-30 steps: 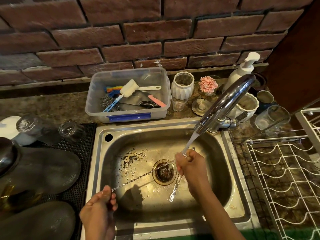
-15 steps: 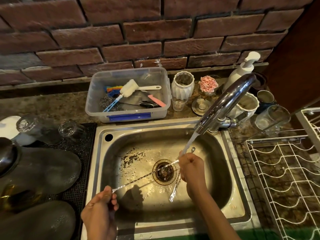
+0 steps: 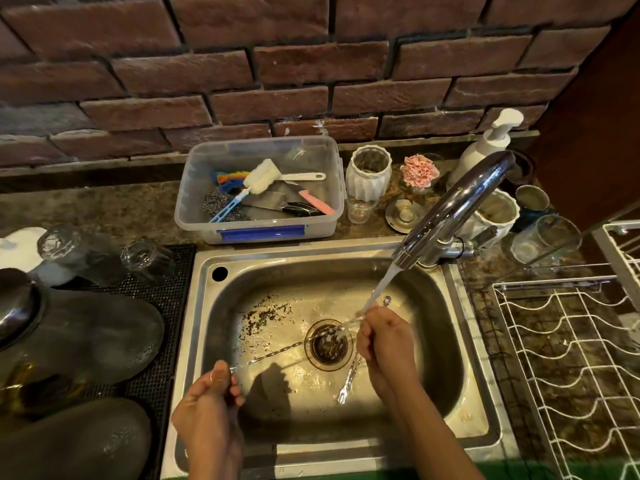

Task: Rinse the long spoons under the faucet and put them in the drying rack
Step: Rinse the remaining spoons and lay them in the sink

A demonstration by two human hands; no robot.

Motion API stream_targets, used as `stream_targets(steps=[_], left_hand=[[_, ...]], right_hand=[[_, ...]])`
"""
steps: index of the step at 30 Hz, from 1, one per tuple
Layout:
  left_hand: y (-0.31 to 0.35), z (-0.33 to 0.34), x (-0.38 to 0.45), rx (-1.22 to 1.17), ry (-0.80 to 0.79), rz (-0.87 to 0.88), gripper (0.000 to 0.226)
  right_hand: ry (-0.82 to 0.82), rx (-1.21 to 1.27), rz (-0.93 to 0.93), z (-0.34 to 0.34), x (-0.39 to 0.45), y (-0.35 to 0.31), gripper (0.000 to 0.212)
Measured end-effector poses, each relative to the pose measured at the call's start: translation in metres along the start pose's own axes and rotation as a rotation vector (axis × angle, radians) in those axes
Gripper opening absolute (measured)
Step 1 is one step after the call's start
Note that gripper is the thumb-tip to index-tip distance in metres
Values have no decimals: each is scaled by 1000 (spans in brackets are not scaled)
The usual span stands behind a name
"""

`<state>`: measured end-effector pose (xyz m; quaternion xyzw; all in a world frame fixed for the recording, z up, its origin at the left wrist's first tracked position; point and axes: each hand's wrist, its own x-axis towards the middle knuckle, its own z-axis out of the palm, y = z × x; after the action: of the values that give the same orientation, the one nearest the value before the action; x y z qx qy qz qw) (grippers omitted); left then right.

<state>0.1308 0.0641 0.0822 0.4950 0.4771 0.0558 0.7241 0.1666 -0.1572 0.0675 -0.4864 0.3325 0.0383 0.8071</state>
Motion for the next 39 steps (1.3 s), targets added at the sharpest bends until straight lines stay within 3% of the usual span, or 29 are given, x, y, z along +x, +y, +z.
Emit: stream_targets(steps=[5,9,11,14,20,25,31,34,37,39], left_hand=[[-9,17,-10,34,-108,-61,7],[-3,16,-4,5,-64,-48,9],[-5,20,-8,-20,-88,-61,9],[-15,40,-24,-70,-163,-137,8],[-26,81,-45,-169,-220,-194,28],[-45,114,-72,-65,-397,-212,16],[-46,125,-70,-127,-420,-284,11],[-40,127,-71,-143,-417,-304,11],[-29,124,-53,-218,-316,-288,9],[-33,127,-58,-151,-367,-281,10]], right_hand=[[-235,-133,-17,14,-17,9,39],[-77,14,12,-4,-4,-10,27],[-97,43,7,-4,-5,-9,18],[-151,17,43,4,-14,0,25],[-31,167,73,-11,-16,-14,28],[-61,122,105,-11,-16,-15,23],[-142,25,-34,-19,-11,-21,21],[-116,8,-87,-24,-11,-29,23],[-54,102,-128,-38,-7,-39,21],[-74,68,-125,-33,-8,-33,21]])
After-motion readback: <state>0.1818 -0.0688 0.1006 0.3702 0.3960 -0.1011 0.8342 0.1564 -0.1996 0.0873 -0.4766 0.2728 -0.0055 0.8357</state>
